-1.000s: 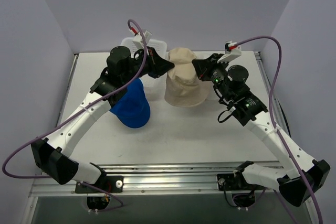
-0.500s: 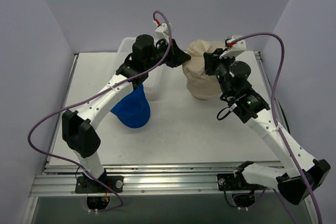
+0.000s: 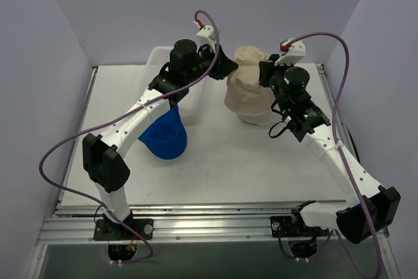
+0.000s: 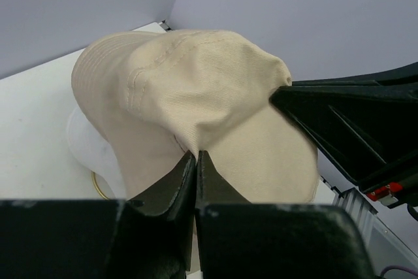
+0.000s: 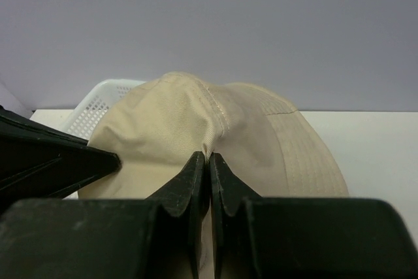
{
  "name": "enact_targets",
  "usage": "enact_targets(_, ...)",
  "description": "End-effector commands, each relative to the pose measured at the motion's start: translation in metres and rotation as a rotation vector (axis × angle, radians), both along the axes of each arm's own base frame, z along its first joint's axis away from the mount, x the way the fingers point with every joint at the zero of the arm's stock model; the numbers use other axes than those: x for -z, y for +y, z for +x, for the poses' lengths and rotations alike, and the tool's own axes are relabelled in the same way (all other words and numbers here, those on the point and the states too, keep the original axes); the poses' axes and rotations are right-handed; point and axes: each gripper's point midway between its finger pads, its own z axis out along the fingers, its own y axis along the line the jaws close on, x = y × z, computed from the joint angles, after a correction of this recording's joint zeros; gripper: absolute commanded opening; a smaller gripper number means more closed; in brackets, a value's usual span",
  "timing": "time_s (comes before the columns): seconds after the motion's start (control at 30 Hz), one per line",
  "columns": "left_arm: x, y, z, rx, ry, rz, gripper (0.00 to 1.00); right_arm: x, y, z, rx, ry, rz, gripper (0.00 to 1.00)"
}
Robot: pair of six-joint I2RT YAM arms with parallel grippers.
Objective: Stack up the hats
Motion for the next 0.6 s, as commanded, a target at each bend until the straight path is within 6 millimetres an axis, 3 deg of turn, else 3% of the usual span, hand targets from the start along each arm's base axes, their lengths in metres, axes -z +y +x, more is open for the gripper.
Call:
enact_targets(0.0, -0.048, 0.018, 0.015, -0.099, -0.131, -0.029, 0.08, -0.051, -0.015, 0.008, 0.043, -0.129, 0.047, 0.0)
enact_targets(0.27, -0.028, 0.008, 0.035, -0.116, -0.111, 0.007, 0.08, -0.033, -0.021, 0.017, 0.065, -0.114, 0.035, 0.0)
enact_targets(0.43, -0.009, -0.003, 0.048, -0.106, -0.083, 0.027, 0.09, -0.025, -0.037, 0.029, 0.12, -0.091, 0.001, 0.0)
enact_targets(0.57, 0.004, -0.015, 0.056, -0.084, -0.059, 0.016, 0.1, -0.007, -0.049, 0.039, 0.145, -0.052, -0.014, 0.0)
